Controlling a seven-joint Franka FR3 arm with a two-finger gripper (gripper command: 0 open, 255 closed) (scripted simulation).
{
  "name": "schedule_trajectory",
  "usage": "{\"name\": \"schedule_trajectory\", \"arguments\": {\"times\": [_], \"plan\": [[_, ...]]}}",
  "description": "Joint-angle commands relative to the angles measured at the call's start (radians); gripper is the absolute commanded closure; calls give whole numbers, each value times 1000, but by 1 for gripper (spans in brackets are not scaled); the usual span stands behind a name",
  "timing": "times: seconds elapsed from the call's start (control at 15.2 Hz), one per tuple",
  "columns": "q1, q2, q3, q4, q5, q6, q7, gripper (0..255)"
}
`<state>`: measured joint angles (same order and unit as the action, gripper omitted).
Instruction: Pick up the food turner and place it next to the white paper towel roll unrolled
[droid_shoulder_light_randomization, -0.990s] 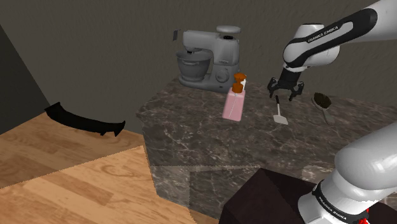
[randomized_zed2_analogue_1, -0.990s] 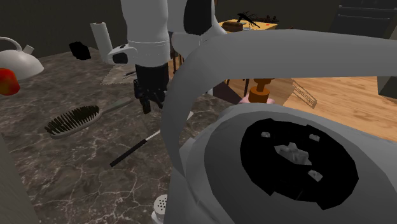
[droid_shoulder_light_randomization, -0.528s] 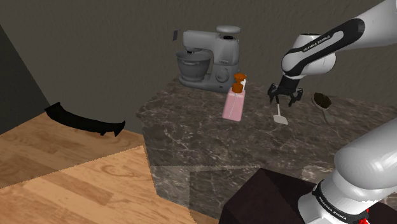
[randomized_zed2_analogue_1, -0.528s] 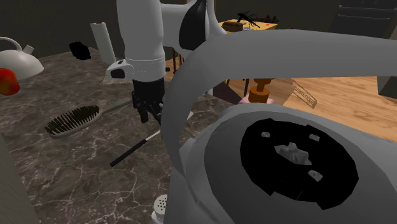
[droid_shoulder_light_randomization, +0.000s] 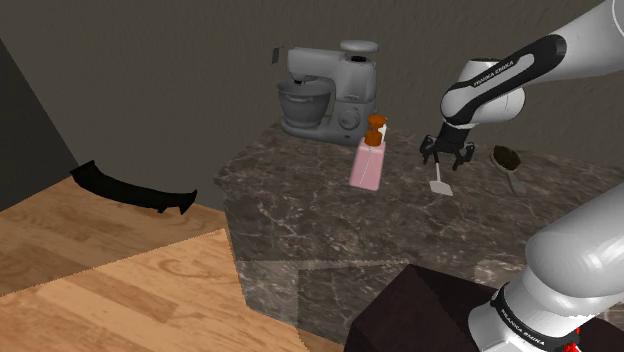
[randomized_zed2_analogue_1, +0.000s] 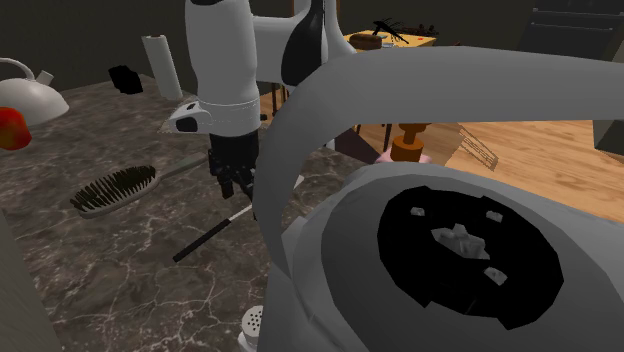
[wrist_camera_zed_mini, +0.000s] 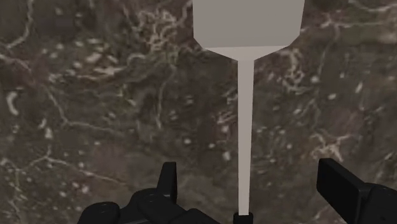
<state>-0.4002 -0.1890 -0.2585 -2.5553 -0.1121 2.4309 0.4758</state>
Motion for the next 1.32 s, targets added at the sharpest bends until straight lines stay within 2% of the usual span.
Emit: {"name": "schedule_trajectory", "arguments": {"times": [0.0,0.07,0.66,1.25], "plan": [[0,0,0,0,0,0,0,0],[0,0,0,0,0,0,0,255],[0,0,0,0,0,0,0,255],[-3,-84,11,55,-10,-138,8,255]]}}
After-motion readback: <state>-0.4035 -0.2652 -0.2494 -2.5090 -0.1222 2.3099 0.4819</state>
